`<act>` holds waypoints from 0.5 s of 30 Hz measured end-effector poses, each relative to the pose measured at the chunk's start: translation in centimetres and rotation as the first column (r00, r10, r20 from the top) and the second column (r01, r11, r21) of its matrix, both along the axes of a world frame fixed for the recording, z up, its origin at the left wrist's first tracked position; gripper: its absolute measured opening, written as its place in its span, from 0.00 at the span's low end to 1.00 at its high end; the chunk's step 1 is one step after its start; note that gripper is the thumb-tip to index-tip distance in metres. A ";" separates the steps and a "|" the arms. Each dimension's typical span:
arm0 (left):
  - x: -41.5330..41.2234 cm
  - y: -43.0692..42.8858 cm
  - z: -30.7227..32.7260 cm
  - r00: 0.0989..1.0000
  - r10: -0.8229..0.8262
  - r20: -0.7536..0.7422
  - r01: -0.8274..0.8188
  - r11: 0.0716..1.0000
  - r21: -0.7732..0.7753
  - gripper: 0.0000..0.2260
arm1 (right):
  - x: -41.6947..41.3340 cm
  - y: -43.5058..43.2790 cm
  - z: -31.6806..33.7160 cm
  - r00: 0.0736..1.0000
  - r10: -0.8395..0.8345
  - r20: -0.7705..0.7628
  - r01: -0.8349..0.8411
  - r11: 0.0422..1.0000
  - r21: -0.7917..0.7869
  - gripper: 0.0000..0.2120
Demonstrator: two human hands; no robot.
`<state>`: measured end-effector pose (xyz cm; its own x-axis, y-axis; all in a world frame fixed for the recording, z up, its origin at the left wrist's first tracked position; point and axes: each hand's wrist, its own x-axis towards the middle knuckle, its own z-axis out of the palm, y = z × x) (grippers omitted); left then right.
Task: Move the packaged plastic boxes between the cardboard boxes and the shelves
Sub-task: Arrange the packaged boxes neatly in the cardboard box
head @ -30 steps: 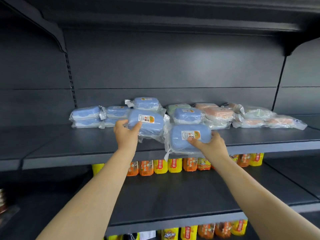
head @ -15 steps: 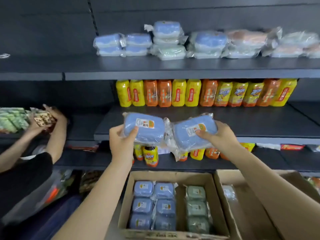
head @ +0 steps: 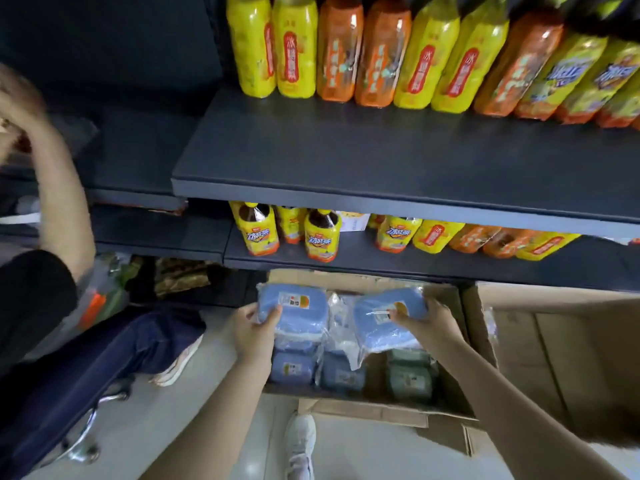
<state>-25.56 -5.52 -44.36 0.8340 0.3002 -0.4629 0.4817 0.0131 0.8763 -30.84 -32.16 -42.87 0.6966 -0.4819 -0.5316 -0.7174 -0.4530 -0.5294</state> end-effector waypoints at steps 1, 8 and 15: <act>0.7 0.3 -1.8 0.998 -0.004 -0.055 0.003 1.000 -0.007 0.10 | 0.5 0.4 -1.6 1.000 -0.009 -0.029 0.009 1.000 0.003 0.29; 2.5 0.5 -13.9 0.929 0.020 -0.370 -0.049 0.996 -0.068 0.08 | 1.3 1.9 -13.2 0.969 -0.114 -0.218 0.108 0.993 -0.039 0.29; 3.3 -0.6 -23.4 0.909 -0.073 -0.411 0.042 0.996 -0.083 0.14 | 0.3 1.5 -23.4 0.924 -0.237 -0.301 0.229 0.971 -0.062 0.32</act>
<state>-22.28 -6.15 -67.72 0.5787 0.2115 -0.7876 0.8019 0.0287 0.5968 -30.58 -30.71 -66.25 0.3696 -0.6273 -0.6855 -0.9290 -0.2638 -0.2594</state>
